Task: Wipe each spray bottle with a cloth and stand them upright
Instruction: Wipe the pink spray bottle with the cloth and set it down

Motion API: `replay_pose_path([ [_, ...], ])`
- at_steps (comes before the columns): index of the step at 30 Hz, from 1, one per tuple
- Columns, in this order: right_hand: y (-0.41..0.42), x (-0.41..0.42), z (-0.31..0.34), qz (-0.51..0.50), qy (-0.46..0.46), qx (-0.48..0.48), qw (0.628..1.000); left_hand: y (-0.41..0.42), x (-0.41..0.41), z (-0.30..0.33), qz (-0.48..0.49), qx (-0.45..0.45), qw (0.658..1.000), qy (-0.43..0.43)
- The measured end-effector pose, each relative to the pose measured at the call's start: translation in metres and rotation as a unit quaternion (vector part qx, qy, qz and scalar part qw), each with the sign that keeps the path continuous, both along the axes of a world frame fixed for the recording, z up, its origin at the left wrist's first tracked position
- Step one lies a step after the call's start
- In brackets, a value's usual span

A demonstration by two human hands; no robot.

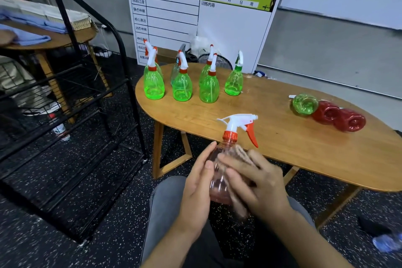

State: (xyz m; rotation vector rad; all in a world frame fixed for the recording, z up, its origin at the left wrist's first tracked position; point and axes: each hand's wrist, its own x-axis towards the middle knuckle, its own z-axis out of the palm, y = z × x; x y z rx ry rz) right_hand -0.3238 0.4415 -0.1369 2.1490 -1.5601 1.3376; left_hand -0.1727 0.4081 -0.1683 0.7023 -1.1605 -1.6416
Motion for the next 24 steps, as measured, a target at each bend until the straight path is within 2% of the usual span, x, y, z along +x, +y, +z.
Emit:
replay_pose_path([
  [3,-0.014,-0.006,0.005,-0.033,-0.110,0.023,0.993,0.003,-0.001,0.001,-0.007,-0.008,1.000,-0.005],
  [6,-0.008,0.000,0.001,-0.031,-0.123,0.033,0.991,0.002,-0.001,0.000,-0.004,0.001,1.000,-0.001],
  [9,0.011,0.009,-0.007,0.008,-0.039,0.029,0.999,0.000,-0.001,-0.001,0.002,0.019,1.000,-0.002],
  [13,0.022,0.005,-0.014,0.069,0.133,-0.006,0.989,-0.001,0.000,-0.001,0.005,0.024,1.000,-0.003],
  [15,0.017,-0.002,-0.009,0.065,0.154,-0.024,0.986,0.001,0.000,0.001,-0.001,0.020,1.000,-0.008],
  [17,0.007,-0.009,-0.001,0.037,0.110,-0.023,0.993,0.003,0.000,0.004,-0.006,0.015,1.000,-0.015],
  [21,-0.010,-0.014,0.008,-0.015,-0.066,0.008,0.998,0.007,0.002,0.006,-0.025,-0.008,0.999,-0.027],
  [24,-0.012,-0.010,0.008,-0.019,-0.089,0.007,0.996,0.007,0.003,0.010,-0.019,-0.015,0.999,-0.020],
])
